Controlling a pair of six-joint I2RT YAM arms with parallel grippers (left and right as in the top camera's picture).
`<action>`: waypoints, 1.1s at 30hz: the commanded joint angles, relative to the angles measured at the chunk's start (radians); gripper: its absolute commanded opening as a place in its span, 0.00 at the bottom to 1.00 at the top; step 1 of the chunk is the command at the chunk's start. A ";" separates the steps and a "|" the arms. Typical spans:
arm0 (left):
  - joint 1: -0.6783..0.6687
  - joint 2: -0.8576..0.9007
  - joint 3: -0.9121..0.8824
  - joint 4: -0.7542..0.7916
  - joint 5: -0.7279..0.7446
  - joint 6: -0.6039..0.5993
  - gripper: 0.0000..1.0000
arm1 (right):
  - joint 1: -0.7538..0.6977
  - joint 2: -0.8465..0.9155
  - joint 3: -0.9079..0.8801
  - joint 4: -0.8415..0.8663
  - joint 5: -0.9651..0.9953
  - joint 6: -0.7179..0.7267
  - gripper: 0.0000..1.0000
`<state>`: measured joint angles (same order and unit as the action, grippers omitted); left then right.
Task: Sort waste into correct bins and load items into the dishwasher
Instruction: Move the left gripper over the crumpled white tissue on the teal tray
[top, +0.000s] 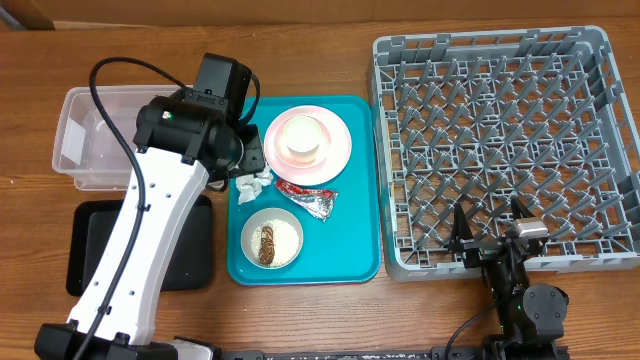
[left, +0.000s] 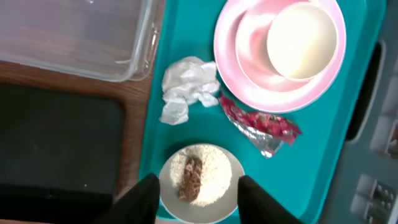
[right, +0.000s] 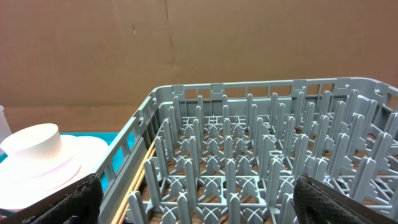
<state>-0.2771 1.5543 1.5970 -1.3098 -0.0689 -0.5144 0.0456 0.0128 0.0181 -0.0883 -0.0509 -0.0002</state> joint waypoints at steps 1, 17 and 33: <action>0.003 -0.004 -0.037 0.021 -0.050 -0.171 0.47 | -0.008 -0.010 -0.010 0.007 0.005 0.004 1.00; 0.001 -0.004 -0.344 0.261 -0.150 -0.535 0.76 | -0.008 -0.010 -0.010 0.007 0.005 0.004 1.00; -0.002 -0.004 -0.573 0.600 -0.147 -0.541 0.81 | -0.008 -0.010 -0.010 0.007 0.005 0.004 1.00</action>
<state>-0.2771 1.5543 1.0576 -0.7319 -0.1993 -1.0309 0.0452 0.0128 0.0181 -0.0879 -0.0517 -0.0002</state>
